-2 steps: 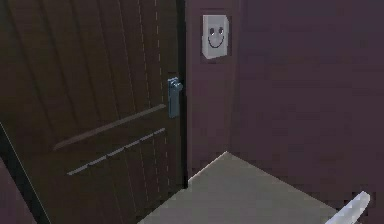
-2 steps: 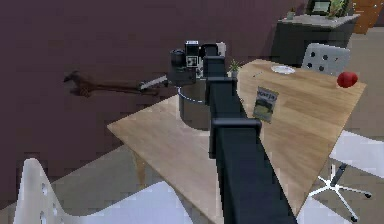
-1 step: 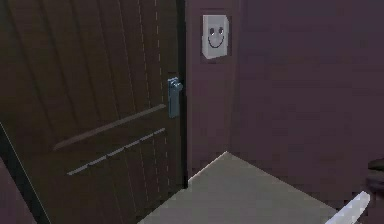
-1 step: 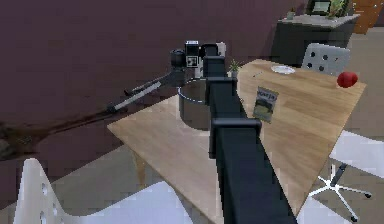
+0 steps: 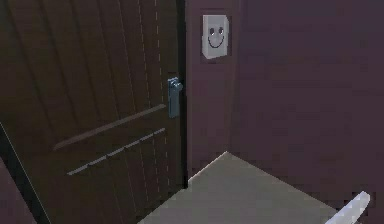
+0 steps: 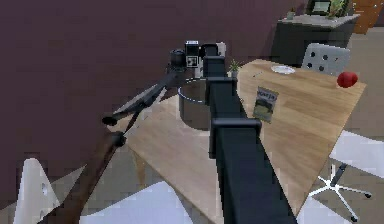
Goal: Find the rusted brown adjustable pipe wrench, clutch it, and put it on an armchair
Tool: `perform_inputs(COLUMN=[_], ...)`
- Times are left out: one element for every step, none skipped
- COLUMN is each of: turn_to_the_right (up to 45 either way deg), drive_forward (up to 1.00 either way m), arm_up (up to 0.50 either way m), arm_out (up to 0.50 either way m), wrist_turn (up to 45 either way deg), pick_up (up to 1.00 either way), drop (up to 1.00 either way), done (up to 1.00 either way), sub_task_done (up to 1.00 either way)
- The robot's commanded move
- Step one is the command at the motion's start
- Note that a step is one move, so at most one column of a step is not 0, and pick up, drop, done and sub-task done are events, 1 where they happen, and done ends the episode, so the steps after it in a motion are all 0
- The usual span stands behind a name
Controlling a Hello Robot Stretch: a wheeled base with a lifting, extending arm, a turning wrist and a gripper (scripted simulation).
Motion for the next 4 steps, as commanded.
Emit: perform_inputs(turn_to_the_right=[0.0,0.0,-45.0,-45.0], drive_forward=[0.0,0.0,0.0,0.0], arm_up=[0.0,0.0,0.0,0.0], arm_out=[0.0,-0.42,0.0,0.0], wrist_turn=[-6.0,0.0,0.0,0.0], pick_up=[0.0,0.0,0.0,0.0], drop=[0.0,0.0,0.0,0.0], done=[0.0,0.0,0.0,0.0], sub_task_done=[0.0,0.0,0.0,0.0])
